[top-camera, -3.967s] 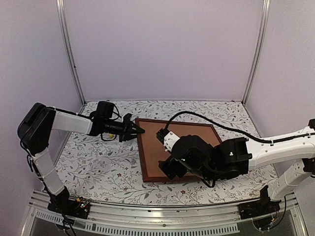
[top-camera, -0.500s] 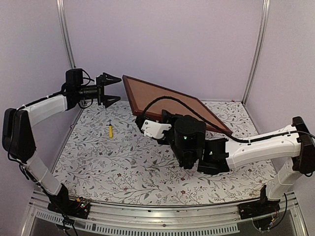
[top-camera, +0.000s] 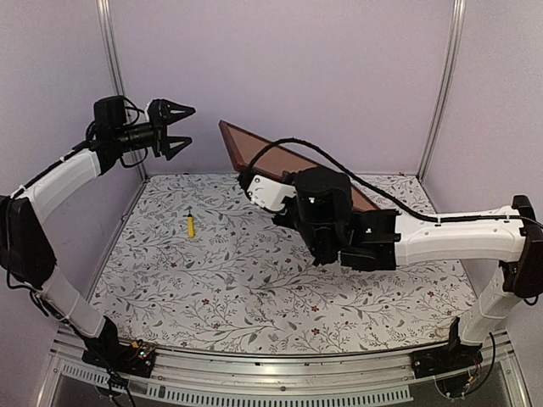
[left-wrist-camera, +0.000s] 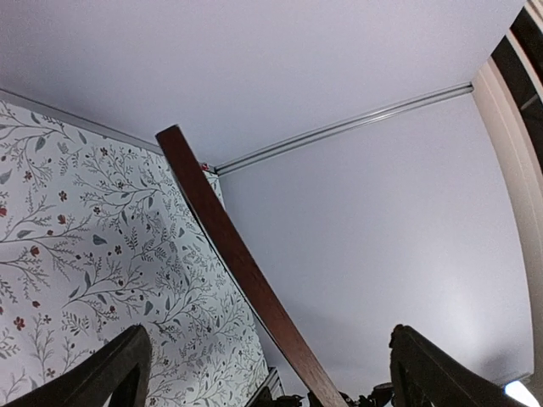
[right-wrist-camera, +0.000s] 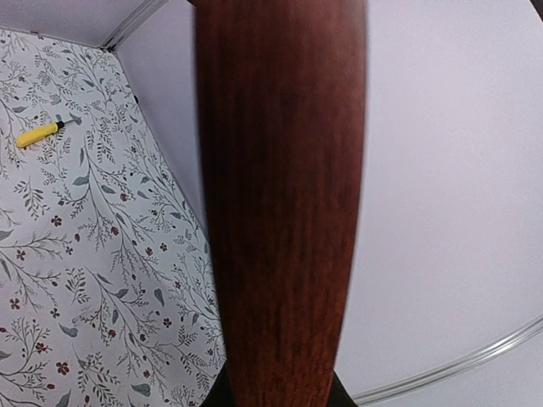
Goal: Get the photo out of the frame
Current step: Turn over the photo frame at the center of the board.
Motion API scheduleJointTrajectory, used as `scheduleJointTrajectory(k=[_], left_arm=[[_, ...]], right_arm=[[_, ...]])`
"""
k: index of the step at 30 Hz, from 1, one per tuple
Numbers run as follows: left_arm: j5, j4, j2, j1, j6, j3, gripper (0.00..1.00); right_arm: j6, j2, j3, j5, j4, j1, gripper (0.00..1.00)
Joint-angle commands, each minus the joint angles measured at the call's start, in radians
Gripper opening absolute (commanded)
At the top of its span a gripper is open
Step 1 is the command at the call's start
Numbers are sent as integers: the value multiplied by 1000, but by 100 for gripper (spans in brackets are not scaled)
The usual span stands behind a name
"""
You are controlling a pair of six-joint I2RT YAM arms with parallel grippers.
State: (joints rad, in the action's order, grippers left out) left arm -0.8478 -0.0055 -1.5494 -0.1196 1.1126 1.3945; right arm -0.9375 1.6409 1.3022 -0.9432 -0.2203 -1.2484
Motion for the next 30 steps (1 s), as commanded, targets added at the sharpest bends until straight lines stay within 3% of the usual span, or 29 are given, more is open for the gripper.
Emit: scheduleJointTrajectory(k=[1,10,16,20,24,30], left_arm=[[61,-117,28,8,-144,69,99],[110,-207,44,8,-255,70,99],[104,-236,55,8,-321,56,99],[74,-218,63,8,-324,14,99],[56,-218,66,8,-342,-21,99],[47,-223,62,8,-365,-50,99]], right_arm=[[184,-57,185,111,206,50,0],[507,-17,498,388,562,178,0],[782,-39,605,809,717,379,0],[996,-59,577,1214,717,588,0],[1198,-54,492,1518,649,740,0],[1358,-49,347,1751,512,874,0]])
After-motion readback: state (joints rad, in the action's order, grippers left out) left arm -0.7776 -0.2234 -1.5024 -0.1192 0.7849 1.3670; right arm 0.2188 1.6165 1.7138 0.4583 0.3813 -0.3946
